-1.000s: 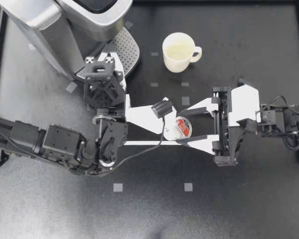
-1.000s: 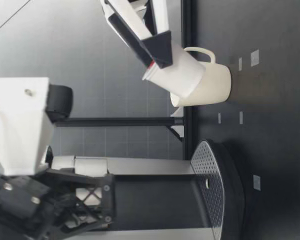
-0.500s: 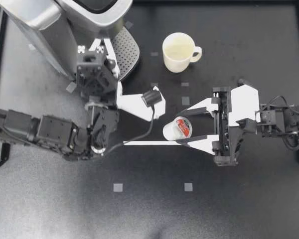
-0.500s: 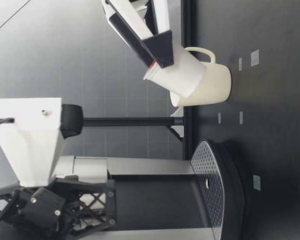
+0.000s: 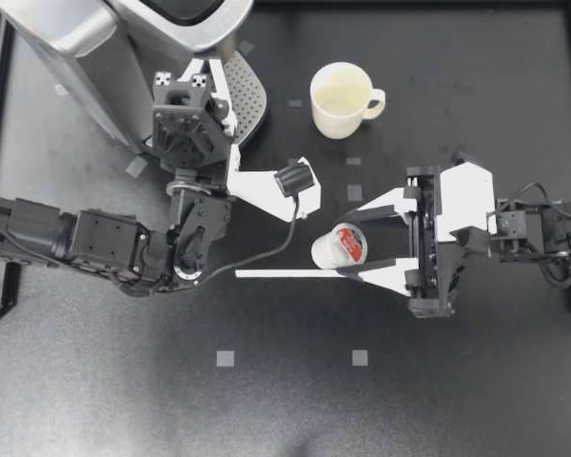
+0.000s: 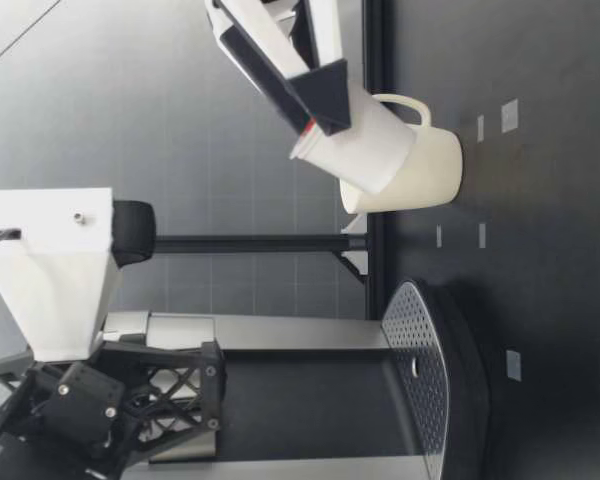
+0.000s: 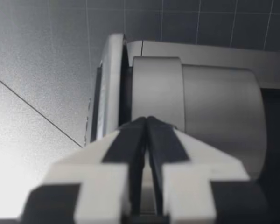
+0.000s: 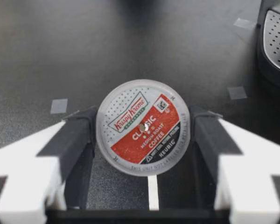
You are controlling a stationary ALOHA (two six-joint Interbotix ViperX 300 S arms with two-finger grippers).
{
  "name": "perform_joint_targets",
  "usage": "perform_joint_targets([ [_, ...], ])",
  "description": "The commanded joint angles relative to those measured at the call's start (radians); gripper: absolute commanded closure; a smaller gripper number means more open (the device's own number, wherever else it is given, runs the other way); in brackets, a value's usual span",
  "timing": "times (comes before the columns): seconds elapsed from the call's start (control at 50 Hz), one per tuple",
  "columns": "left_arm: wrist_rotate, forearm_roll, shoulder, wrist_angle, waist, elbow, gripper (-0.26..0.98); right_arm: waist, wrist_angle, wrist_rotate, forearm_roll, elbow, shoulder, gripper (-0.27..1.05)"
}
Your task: Place the coffee capsule inside the capsule container, then place the cup onto the center of the cup tray.
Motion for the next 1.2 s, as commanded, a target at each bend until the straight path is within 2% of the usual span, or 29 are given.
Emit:
perform_joint_targets([
  [0.0,0.0,0.028,-0.054,0.005,0.028,-0.011,0.6,-0.005,-0.003,0.0,0.003,-0.02,-0.017,0.27],
  [0.42,0.026,0.127,-0.129,0.031,0.028,-0.015,0.61,-0.005,0.0,0.005,0.003,-0.029,-0.015,0.27],
  [0.74,-0.155,0.12,-0.267,-0.086,0.037,0.009,0.61,-0.005,0.014,0.025,0.003,-0.038,-0.02,0.27],
  [0.94,-0.219,0.104,-0.314,-0.109,0.083,0.049,0.61,-0.003,0.017,0.064,0.003,-0.04,-0.026,0.27],
  [1.18,-0.399,0.071,-0.403,-0.235,0.127,0.074,0.61,-0.003,0.017,0.074,0.003,-0.04,-0.04,0.27],
])
